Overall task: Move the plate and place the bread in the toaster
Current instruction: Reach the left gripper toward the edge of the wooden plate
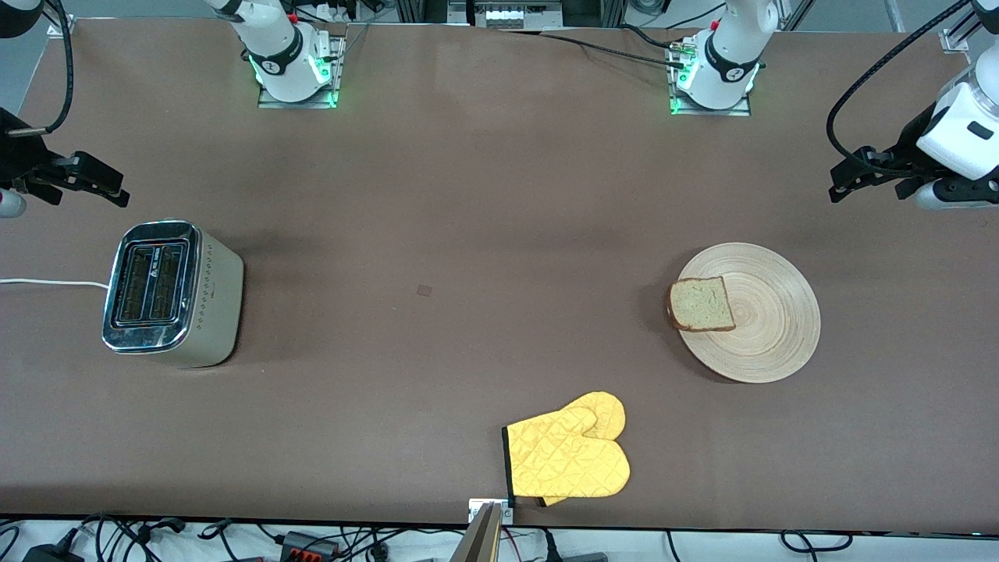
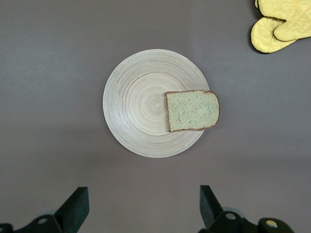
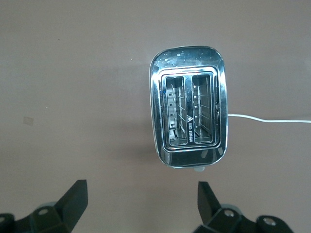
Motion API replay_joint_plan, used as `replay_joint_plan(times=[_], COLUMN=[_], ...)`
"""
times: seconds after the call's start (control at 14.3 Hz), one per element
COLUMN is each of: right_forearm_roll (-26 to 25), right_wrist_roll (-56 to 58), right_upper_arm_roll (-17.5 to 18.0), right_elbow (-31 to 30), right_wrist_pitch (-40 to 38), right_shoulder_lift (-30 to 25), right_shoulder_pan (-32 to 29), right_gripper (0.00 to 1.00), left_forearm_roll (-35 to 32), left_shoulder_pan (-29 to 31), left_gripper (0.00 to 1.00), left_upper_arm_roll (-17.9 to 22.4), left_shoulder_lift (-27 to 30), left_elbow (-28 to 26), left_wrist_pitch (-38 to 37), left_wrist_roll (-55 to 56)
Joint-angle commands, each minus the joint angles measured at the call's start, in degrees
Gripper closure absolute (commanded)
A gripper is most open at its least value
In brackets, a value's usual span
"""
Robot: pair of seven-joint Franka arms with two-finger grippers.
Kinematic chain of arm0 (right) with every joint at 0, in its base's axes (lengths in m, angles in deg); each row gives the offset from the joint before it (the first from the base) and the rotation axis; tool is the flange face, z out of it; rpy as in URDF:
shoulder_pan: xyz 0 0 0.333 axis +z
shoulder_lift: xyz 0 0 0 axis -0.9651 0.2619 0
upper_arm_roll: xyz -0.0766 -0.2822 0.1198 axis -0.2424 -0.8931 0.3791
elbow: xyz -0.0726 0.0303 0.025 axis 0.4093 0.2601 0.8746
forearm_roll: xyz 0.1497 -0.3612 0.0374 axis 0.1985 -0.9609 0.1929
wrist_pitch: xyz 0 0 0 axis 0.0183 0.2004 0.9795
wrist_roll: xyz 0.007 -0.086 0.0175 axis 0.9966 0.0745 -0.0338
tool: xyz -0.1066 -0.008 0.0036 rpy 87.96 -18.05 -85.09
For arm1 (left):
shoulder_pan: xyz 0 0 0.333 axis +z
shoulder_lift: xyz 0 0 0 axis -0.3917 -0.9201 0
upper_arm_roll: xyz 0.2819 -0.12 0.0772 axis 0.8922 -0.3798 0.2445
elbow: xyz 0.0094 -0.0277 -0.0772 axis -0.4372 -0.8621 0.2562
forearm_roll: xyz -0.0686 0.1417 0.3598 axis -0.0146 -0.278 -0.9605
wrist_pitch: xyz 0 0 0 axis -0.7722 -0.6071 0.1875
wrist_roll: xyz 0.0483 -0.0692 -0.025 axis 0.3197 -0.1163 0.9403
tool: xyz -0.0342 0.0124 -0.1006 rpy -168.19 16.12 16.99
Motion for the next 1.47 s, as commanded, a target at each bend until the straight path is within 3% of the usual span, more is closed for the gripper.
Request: replay_joint_plan(times=[0.0, 0.42, 0.7, 0.98, 1.19, 1.4], right_forearm_roll=[-0.7, -0.7, -0.8, -0.9, -0.9, -0.8], right_wrist_roll=[1.0, 1.1, 1.1, 1.1, 1.1, 1.1], right_upper_arm_roll=[0.7, 0.6, 0.7, 0.6, 0.6, 0.6], right_elbow=[-0.4, -0.4, -0.4, -0.4, -0.4, -0.5], right_wrist_pitch=[-0.6, -0.6, -0.5, -0.3, 0.0, 0.0], right_shoulder_lift=[-1.0, -1.0, -1.0, -0.9, -0.9, -0.8], right_shoulder_pan=[-0.5, -0.7, -0.7, -0.7, -0.7, -0.7], right_gripper=[0.0, 0.0, 0.0, 0.0, 0.0, 0.0], left_forearm_roll=[0.0, 0.2, 0.1, 0.3, 6.0, 12.3], left_shoulder_pan=[0.3, 0.5, 0.8, 6.8, 12.6, 18.3], left_gripper=[0.0, 0.0, 0.0, 0.0, 0.0, 0.0], left_upper_arm_roll=[-0.3, 0.4, 0.3, 0.4, 0.4, 0.4], left_shoulder_lift=[-0.5, -1.5, -10.6, -19.0, -29.6, -38.6], left_elbow=[1.7, 3.1, 7.8, 9.1, 13.9, 14.9], left_wrist_pitch=[-2.6, -2.4, -3.0, -2.0, -1.7, -1.6], left_wrist_roll=[-0.6, -1.3, -1.4, -4.0, -16.9, -30.0])
